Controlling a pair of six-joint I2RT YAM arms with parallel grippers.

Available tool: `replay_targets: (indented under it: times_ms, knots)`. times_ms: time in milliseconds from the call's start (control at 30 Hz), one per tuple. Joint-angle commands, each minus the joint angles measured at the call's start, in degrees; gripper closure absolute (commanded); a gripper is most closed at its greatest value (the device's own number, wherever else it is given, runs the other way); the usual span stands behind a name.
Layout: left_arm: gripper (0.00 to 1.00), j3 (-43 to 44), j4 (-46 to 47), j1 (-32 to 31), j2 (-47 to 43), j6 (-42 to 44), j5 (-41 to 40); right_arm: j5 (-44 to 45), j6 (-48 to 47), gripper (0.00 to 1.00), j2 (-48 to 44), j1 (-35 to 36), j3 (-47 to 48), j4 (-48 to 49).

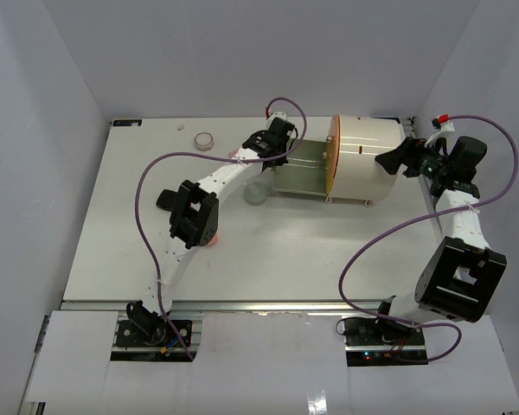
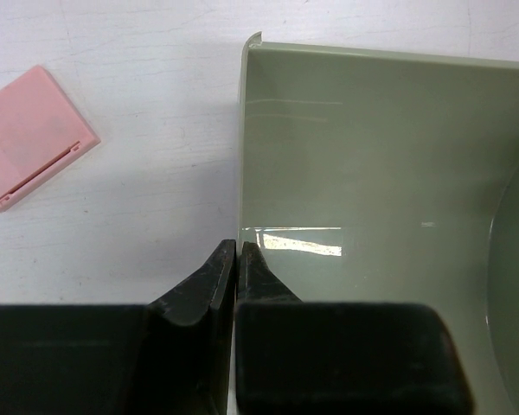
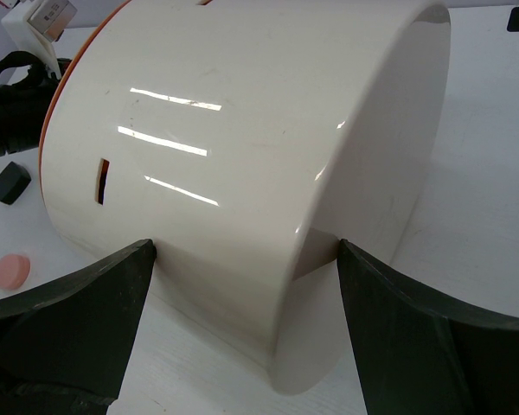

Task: Organize the makeup

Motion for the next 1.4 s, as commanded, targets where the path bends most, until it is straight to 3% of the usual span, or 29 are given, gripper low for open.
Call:
replay_targets:
  times_ms: [0, 1000, 1367]
  knots:
    - [1.00, 2.42, 6.46, -3.68, -6.45, -2.09, 5.70, 0.09, -1.34, 0.10, 1.41, 2.24, -2.62, -6.30]
    - [1.00, 3.83, 5.61, -0.52, -5.07, -9.51, 23.97, 0.24, -2.28, 0.10, 0.99, 2.24, -3.14, -6.30]
    - [1.00, 4.78, 7.05, -2.19, -2.36, -11.50, 25.25, 0.42, -2.57, 0.10, 0.56, 2.24, -3.32, -6.39]
